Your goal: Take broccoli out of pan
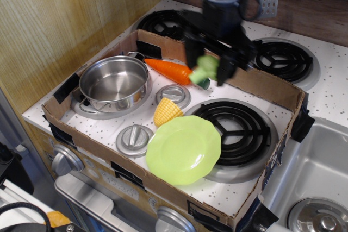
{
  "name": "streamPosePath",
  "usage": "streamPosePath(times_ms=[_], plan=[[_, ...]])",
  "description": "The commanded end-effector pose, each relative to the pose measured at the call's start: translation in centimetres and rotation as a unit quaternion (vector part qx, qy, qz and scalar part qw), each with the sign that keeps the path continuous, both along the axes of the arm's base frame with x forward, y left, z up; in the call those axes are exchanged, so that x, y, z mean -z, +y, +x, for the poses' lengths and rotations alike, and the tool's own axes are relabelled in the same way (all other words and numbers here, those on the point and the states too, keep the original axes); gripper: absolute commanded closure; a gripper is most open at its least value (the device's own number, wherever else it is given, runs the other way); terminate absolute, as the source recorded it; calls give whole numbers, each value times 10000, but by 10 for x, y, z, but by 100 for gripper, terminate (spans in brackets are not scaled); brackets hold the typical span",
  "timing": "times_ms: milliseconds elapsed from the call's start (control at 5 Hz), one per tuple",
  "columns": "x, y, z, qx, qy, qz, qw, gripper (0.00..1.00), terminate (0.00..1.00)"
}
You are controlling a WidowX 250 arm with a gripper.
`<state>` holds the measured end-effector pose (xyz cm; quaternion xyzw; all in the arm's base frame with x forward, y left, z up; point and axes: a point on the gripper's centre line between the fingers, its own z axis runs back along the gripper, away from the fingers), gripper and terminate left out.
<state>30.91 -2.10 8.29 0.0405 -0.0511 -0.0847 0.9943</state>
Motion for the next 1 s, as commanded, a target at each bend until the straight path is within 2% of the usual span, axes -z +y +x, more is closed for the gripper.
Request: streamPosePath(times_ms=[0, 200, 400, 600, 800], plan=[[26, -15, 15, 109, -563, -624, 9964, 100, 0], [33, -14, 19, 227, -726, -726, 9945, 100, 0], [31, -15, 19, 156, -675, -657, 9954, 100, 0], [25, -15, 19, 144, -677, -474, 9965, 0, 0], [13, -15, 19, 142, -615, -351, 9974, 0, 0]])
